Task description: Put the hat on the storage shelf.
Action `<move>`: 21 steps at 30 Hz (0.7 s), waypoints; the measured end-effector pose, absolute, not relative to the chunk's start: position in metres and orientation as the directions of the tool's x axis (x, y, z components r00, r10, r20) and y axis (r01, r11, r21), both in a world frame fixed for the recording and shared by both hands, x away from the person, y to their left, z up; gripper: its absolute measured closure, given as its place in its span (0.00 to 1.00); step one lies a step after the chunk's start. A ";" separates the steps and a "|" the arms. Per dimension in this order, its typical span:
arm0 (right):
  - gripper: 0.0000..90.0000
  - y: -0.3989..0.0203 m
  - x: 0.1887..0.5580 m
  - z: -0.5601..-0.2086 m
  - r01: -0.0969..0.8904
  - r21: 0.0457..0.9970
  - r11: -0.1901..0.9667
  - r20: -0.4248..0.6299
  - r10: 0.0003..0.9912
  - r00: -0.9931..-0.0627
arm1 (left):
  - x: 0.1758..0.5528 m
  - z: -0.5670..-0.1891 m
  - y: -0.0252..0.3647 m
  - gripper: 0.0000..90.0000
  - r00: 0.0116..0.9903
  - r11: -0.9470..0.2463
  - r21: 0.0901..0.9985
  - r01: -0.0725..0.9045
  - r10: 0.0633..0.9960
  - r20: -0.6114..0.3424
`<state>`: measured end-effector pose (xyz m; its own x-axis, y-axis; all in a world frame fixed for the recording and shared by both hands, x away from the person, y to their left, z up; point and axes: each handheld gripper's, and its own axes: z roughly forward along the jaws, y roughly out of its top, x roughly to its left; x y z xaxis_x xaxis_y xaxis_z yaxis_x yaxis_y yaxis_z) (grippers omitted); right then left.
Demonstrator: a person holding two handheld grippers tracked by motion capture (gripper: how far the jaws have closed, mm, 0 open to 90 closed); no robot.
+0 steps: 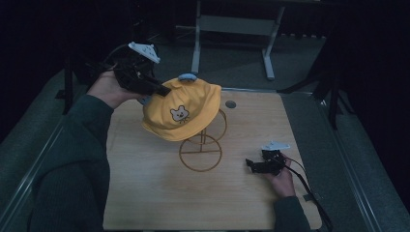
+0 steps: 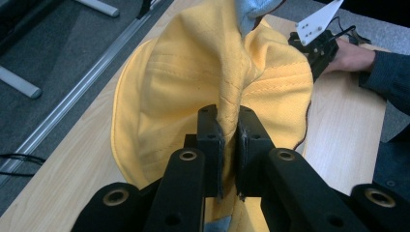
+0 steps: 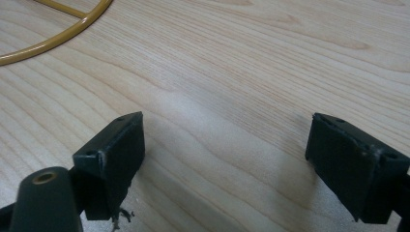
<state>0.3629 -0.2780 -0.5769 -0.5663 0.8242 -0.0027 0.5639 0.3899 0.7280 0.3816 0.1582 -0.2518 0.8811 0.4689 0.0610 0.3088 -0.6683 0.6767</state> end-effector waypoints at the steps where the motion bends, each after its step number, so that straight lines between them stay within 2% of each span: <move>1: 0.15 -0.278 0.363 -0.577 0.564 0.728 0.390 -0.003 0.824 -0.566 | 0.382 -0.252 0.157 0.92 0.881 -0.668 0.677 0.309 0.469 0.061; 21: 0.15 -0.278 0.363 -0.577 0.564 0.727 0.391 -0.003 0.824 -0.567 | 0.393 -0.261 0.126 0.90 0.892 -0.678 0.673 0.294 0.449 0.062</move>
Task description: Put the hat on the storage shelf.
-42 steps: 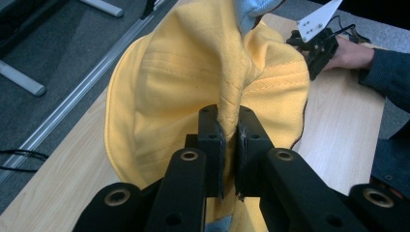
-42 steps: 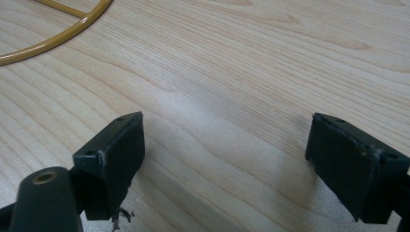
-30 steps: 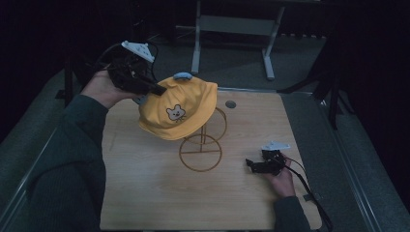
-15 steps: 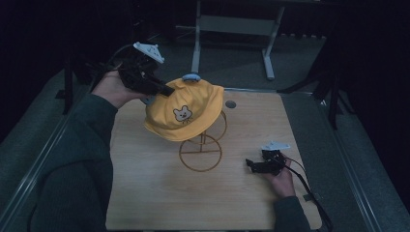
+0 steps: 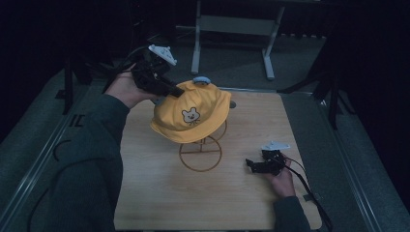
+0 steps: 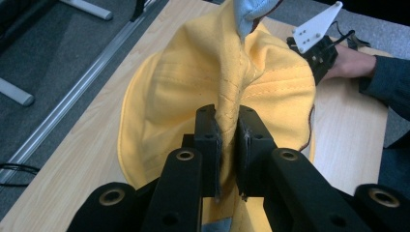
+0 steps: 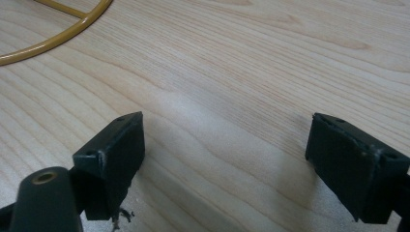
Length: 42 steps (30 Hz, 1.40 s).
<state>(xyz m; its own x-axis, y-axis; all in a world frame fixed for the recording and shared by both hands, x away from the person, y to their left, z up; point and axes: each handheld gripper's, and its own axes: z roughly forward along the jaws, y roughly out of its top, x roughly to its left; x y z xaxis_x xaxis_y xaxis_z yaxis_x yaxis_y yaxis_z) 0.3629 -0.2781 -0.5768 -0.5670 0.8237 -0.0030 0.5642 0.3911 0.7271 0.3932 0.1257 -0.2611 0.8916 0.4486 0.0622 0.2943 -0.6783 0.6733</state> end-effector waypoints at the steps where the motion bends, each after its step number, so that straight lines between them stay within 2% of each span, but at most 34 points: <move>1: 0.15 -0.278 0.363 -0.577 0.564 0.727 0.391 -0.003 0.824 -0.567 | 0.394 -0.262 0.124 0.90 0.892 -0.680 0.671 0.294 0.447 0.062; 26: 0.15 -0.278 0.363 -0.577 0.565 0.726 0.392 -0.002 0.823 -0.567 | 0.402 -0.286 0.086 0.86 0.894 -0.687 0.669 0.285 0.442 0.072; 42: 0.15 -0.278 0.363 -0.577 0.564 0.726 0.393 -0.003 0.823 -0.568 | 0.406 -0.302 0.068 0.79 0.897 -0.714 0.638 0.289 0.435 0.080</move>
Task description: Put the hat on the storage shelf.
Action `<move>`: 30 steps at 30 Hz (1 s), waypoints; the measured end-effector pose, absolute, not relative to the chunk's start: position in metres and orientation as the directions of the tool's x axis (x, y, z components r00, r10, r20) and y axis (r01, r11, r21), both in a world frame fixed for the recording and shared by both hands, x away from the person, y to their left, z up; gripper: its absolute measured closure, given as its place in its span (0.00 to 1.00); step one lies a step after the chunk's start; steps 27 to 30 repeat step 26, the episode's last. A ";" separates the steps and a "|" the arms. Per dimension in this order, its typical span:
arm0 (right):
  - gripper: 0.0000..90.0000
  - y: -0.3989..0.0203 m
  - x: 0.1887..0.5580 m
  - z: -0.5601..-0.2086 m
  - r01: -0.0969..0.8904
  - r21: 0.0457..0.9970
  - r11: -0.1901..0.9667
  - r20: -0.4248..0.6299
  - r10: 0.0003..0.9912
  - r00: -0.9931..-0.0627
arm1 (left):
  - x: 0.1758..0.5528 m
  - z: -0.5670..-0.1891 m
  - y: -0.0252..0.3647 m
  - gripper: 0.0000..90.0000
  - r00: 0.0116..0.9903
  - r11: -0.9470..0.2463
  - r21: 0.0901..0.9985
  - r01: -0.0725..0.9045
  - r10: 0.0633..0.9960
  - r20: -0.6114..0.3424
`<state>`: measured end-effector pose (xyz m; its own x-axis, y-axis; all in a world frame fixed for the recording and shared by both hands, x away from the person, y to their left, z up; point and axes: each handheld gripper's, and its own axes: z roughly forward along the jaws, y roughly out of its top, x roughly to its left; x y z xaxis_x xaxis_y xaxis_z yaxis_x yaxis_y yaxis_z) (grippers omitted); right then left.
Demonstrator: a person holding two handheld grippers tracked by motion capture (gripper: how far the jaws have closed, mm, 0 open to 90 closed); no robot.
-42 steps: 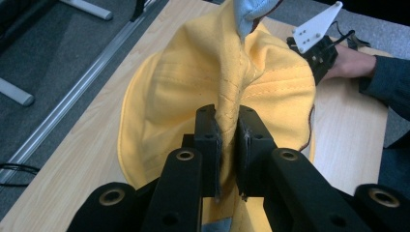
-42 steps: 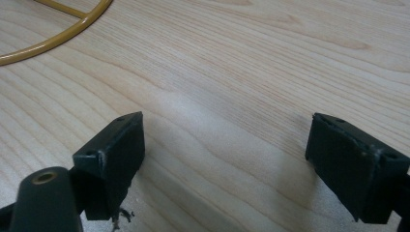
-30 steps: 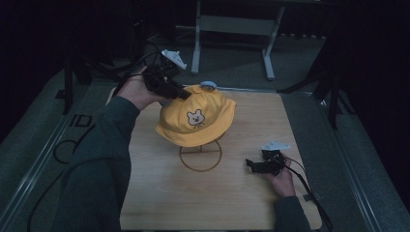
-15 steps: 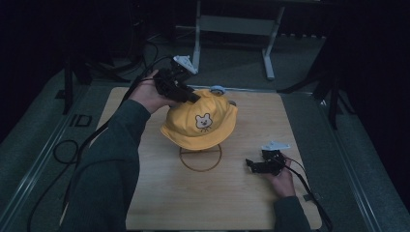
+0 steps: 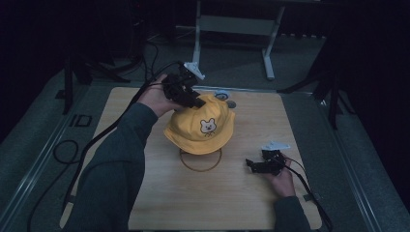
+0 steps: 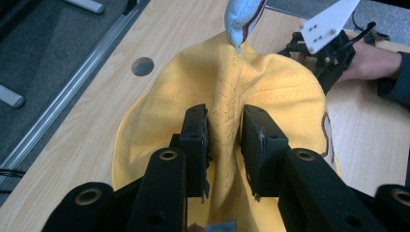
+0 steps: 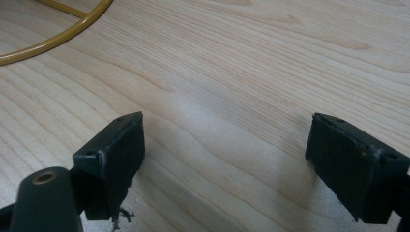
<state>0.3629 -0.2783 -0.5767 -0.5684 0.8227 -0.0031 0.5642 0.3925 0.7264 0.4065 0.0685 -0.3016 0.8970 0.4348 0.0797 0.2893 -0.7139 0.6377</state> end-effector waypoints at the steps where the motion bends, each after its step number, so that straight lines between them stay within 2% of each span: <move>1: 0.15 -0.278 0.363 -0.577 0.564 0.726 0.393 -0.003 0.823 -0.569 | 0.407 -0.303 0.068 0.79 0.898 -0.715 0.636 0.289 0.434 0.080; 7: 0.15 -0.278 0.363 -0.577 0.564 0.725 0.394 -0.004 0.822 -0.569 | 0.407 -0.305 0.065 0.75 0.898 -0.716 0.633 0.294 0.434 0.074; 11: 0.15 -0.278 0.363 -0.577 0.564 0.727 0.393 -0.003 0.823 -0.568 | 0.407 -0.305 0.065 0.64 0.896 -0.712 0.634 0.300 0.439 0.069; 12: 0.15 -0.278 0.363 -0.577 0.565 0.725 0.394 -0.004 0.822 -0.569 | 0.408 -0.303 0.067 0.64 0.894 -0.702 0.642 0.308 0.444 0.056; 13: 0.15 -0.278 0.363 -0.577 0.565 0.725 0.394 -0.004 0.822 -0.569 | 0.408 -0.302 0.068 0.59 0.892 -0.695 0.646 0.314 0.449 0.049; 20: 0.15 -0.278 0.363 -0.577 0.564 0.725 0.395 -0.004 0.822 -0.570 | 0.406 -0.292 0.077 0.41 0.863 -0.653 0.682 0.330 0.502 0.063; 23: 0.15 -0.278 0.363 -0.577 0.564 0.725 0.395 -0.004 0.822 -0.570 | 0.406 -0.290 0.080 0.37 0.852 -0.642 0.689 0.336 0.518 0.068; 30: 0.15 -0.278 0.363 -0.577 0.564 0.726 0.394 -0.003 0.822 -0.569 | 0.405 -0.286 0.086 0.38 0.845 -0.627 0.703 0.336 0.530 0.068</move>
